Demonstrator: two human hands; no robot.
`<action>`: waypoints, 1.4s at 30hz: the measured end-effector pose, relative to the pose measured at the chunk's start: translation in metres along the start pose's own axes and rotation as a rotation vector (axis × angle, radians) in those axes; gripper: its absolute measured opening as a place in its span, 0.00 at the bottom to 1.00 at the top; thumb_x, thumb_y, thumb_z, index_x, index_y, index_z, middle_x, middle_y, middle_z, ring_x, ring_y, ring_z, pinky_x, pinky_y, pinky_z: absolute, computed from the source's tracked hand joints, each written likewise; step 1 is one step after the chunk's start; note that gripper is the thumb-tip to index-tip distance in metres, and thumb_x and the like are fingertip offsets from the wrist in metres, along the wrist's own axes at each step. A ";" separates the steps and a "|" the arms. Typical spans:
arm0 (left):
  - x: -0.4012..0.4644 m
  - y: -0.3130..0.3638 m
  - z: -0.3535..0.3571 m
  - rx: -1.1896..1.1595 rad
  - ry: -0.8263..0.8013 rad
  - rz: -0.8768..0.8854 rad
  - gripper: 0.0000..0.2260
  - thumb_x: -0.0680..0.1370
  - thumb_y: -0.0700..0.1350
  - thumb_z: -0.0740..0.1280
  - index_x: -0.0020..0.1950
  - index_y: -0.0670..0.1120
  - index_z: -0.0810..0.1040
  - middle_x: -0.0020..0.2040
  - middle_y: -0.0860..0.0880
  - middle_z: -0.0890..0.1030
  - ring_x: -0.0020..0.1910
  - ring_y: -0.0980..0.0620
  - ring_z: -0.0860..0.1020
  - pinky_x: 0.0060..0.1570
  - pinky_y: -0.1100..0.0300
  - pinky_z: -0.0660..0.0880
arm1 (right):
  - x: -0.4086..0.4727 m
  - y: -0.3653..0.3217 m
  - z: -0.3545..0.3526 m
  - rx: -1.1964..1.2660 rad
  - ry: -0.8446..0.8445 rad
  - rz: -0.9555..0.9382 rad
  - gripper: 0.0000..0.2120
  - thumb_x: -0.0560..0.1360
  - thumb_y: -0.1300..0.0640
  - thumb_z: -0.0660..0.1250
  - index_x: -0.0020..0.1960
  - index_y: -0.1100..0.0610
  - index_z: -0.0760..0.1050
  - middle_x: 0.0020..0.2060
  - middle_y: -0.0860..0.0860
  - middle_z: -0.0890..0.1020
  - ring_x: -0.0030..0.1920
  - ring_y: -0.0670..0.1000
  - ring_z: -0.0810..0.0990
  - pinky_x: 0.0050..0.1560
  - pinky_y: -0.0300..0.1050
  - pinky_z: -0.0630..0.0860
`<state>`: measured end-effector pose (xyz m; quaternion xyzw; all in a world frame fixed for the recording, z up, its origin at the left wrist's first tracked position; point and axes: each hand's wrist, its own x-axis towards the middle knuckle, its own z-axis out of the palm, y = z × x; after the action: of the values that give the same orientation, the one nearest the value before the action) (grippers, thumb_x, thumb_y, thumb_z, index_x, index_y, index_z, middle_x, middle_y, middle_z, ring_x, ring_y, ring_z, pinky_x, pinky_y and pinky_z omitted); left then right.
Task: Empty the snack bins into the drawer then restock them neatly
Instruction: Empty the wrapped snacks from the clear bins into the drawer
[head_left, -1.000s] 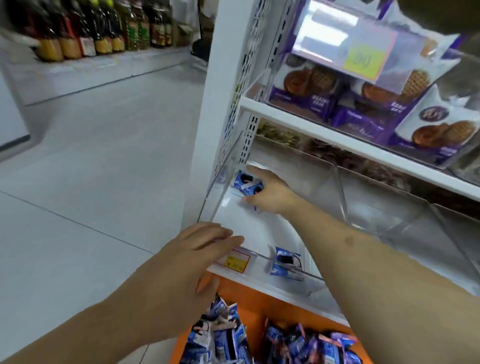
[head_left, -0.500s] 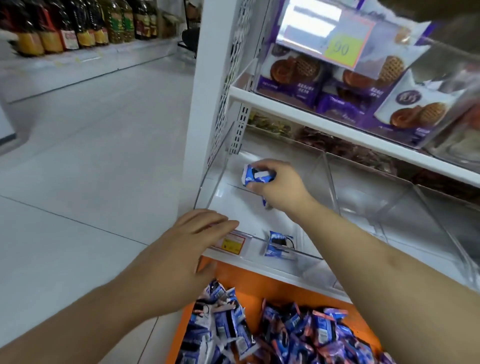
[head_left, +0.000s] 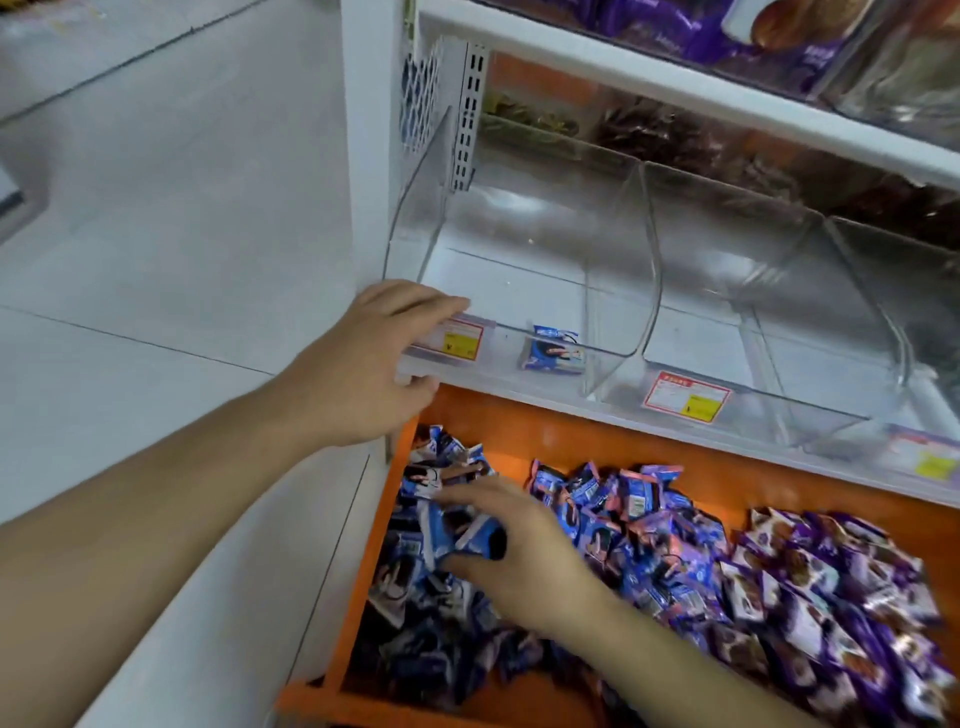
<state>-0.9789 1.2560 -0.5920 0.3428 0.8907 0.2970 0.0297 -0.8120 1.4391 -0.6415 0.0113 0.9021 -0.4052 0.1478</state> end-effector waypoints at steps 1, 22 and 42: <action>0.000 0.000 0.000 -0.004 0.001 -0.001 0.35 0.78 0.46 0.72 0.81 0.60 0.63 0.75 0.60 0.65 0.76 0.60 0.56 0.73 0.60 0.58 | 0.001 0.004 0.007 -0.009 -0.046 0.011 0.33 0.74 0.49 0.80 0.75 0.38 0.71 0.69 0.32 0.71 0.66 0.28 0.66 0.68 0.27 0.61; -0.005 -0.005 -0.009 -0.095 0.050 0.031 0.31 0.79 0.49 0.73 0.74 0.75 0.64 0.75 0.77 0.60 0.78 0.72 0.52 0.73 0.66 0.54 | 0.169 -0.050 -0.193 -1.026 -0.282 0.051 0.24 0.74 0.58 0.78 0.68 0.48 0.78 0.61 0.48 0.81 0.58 0.54 0.79 0.59 0.53 0.80; -0.014 -0.007 -0.029 -0.144 0.084 -0.040 0.30 0.78 0.40 0.73 0.70 0.71 0.74 0.71 0.79 0.67 0.73 0.75 0.63 0.69 0.80 0.55 | 0.206 -0.068 -0.177 -0.356 -0.137 -0.087 0.19 0.72 0.60 0.80 0.58 0.46 0.81 0.49 0.43 0.85 0.45 0.44 0.84 0.53 0.48 0.82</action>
<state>-0.9797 1.2282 -0.5737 0.3090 0.8742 0.3739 0.0228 -1.0643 1.5028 -0.5384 -0.0818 0.9470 -0.2452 0.1907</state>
